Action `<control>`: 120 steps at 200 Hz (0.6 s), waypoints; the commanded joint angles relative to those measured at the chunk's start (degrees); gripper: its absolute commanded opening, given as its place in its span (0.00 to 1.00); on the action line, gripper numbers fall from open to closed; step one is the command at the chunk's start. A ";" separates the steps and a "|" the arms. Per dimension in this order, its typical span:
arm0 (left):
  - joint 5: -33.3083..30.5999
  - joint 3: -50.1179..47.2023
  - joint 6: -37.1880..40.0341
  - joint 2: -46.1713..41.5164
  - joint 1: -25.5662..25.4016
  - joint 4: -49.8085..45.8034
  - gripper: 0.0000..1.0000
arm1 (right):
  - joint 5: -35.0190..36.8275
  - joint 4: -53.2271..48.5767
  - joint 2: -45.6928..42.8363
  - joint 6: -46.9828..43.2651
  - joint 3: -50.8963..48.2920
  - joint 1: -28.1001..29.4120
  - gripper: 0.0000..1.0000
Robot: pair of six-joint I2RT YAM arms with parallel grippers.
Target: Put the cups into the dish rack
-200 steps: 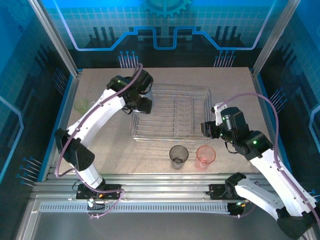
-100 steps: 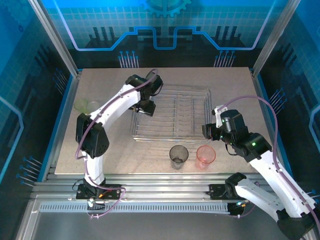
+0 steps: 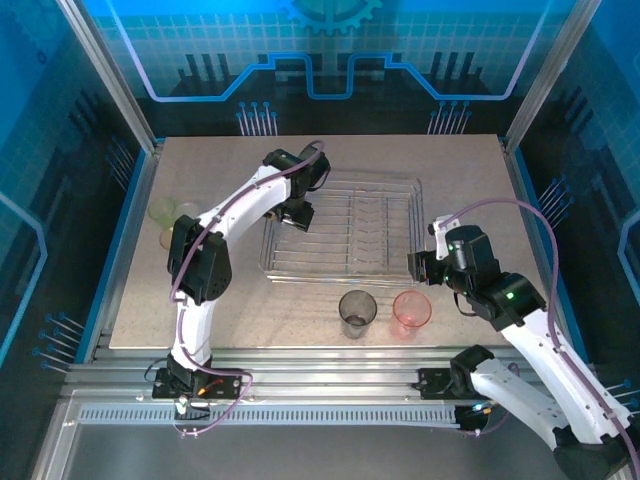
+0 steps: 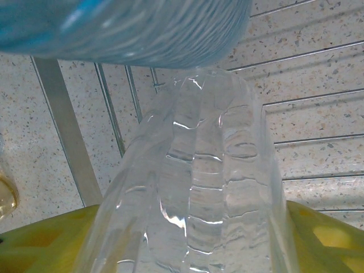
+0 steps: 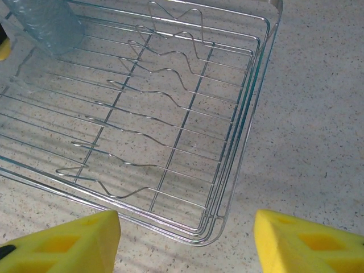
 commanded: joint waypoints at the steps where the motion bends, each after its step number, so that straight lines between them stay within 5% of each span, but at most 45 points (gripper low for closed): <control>1: -3.30 1.82 0.76 0.82 1.69 0.13 0.29 | -0.20 0.96 -0.79 -0.50 -0.60 -1.08 0.65; 120: -3.68 0.95 -0.10 1.51 3.02 2.07 0.85 | -1.83 0.71 -1.47 -1.38 -0.96 -2.10 0.65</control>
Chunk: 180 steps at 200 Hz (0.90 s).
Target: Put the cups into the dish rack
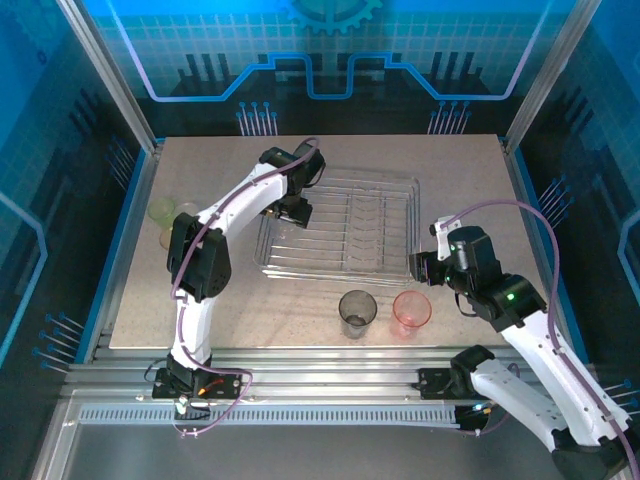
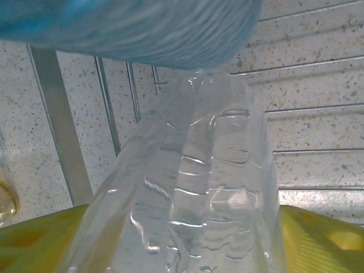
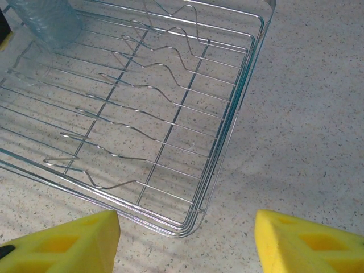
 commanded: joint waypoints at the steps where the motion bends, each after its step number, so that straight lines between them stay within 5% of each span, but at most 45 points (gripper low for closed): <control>1: -3.39 0.84 -0.08 0.60 1.12 0.32 0.86 | -0.98 0.27 -0.83 -0.70 -0.37 -0.89 0.65; 49: -4.99 -0.65 -0.45 -2.56 1.16 2.65 0.99 | -2.52 -1.80 -0.06 0.16 0.94 -1.59 0.67; 93: -7.57 -2.31 -1.31 -6.89 1.16 4.60 0.99 | -7.88 -3.74 1.51 0.59 3.14 -3.31 0.68; 180: -1.02 -28.40 -4.30 -32.58 1.12 27.97 0.99 | -22.80 -10.67 6.56 2.07 10.10 -1.61 0.69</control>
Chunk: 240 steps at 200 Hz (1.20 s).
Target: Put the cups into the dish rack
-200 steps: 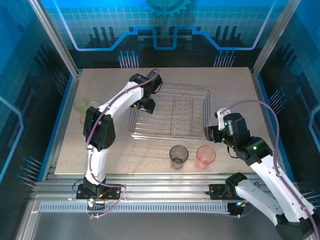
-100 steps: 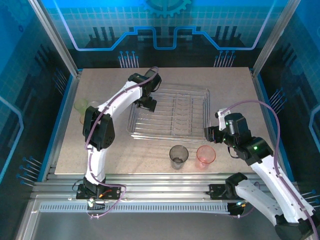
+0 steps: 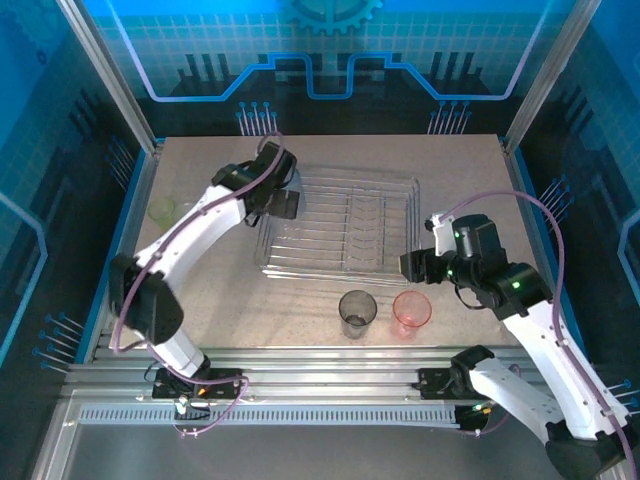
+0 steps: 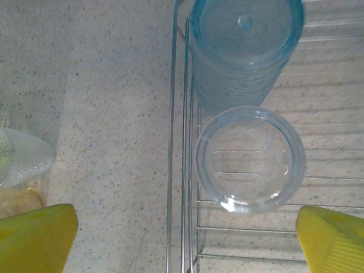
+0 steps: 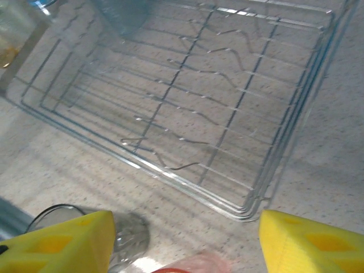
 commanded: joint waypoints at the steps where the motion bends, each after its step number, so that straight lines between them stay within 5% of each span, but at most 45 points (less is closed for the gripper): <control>1: 3.09 -6.14 -1.51 -5.99 0.29 9.02 0.99 | -6.24 -4.27 1.91 0.91 2.64 1.22 0.69; 99: 12.10 -30.95 -8.02 -29.49 0.31 22.14 0.99 | 3.55 -10.27 16.54 -1.04 8.57 23.63 0.70; 240: 17.36 -42.32 -13.41 -38.09 0.29 25.12 0.98 | 8.69 -10.29 26.77 -3.07 9.81 28.29 0.63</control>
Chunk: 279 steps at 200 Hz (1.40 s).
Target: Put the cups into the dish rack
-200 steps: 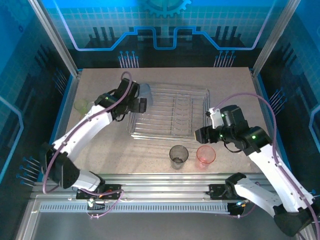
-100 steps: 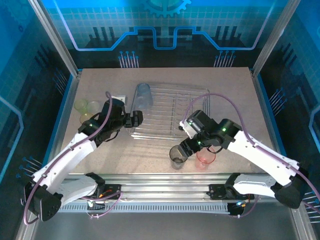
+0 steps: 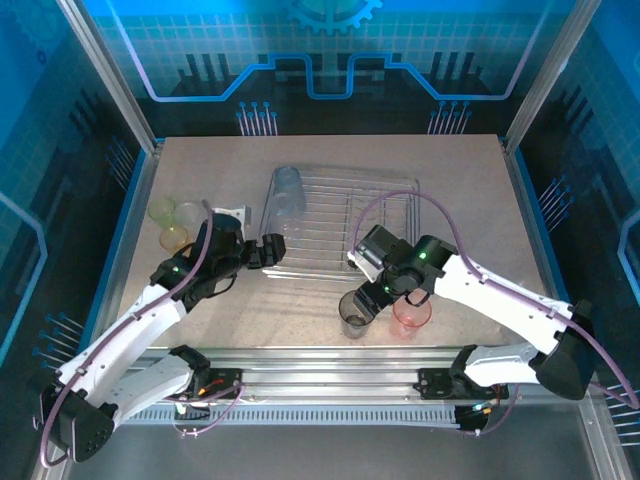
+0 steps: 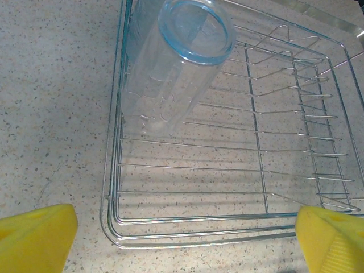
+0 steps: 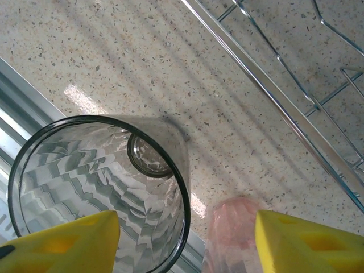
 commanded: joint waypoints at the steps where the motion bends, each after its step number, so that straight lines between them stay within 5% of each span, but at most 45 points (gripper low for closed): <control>1: 0.84 -1.08 -1.09 -0.40 0.24 1.32 0.98 | 0.43 -0.50 1.15 -0.88 1.95 0.90 0.62; 87: 1.40 -1.65 -1.54 0.63 0.25 1.97 0.94 | 0.09 -0.30 4.06 -1.48 2.57 2.16 0.47; 239: 2.58 -2.51 -2.35 8.47 1.82 4.29 0.89 | 2.81 -1.61 5.26 -0.54 3.18 3.01 0.00; 279: 8.88 -2.91 -4.03 10.50 6.09 7.30 0.89 | 3.26 -1.09 3.11 0.08 2.67 2.94 0.00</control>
